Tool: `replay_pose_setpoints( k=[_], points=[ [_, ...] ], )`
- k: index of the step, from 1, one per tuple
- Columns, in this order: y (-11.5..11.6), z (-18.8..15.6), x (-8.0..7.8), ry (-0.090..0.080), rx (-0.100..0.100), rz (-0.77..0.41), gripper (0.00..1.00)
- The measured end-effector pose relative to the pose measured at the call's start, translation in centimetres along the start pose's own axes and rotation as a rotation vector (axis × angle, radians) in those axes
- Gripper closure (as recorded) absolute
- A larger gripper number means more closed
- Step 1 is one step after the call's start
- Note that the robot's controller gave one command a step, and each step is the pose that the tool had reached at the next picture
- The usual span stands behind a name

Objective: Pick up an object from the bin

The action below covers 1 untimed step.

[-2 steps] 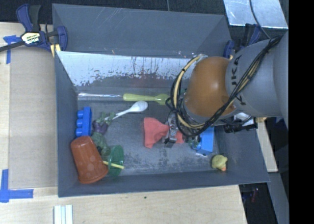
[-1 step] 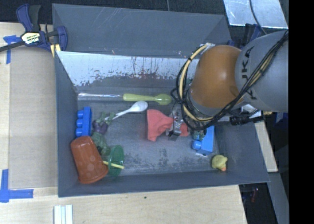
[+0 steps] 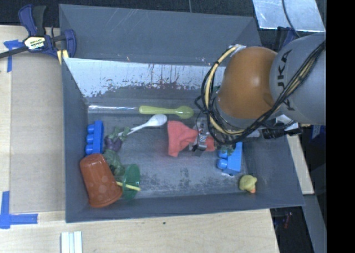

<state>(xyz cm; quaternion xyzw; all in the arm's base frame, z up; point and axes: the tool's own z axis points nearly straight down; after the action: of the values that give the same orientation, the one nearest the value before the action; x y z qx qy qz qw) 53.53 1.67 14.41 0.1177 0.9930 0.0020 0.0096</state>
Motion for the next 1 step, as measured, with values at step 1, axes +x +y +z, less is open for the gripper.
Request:
replay_pose_setpoints(
  k=[1],
  points=[
    [-0.05, -3.56, 0.15, 0.010, 0.003, -0.001, 1.00]
  ],
)
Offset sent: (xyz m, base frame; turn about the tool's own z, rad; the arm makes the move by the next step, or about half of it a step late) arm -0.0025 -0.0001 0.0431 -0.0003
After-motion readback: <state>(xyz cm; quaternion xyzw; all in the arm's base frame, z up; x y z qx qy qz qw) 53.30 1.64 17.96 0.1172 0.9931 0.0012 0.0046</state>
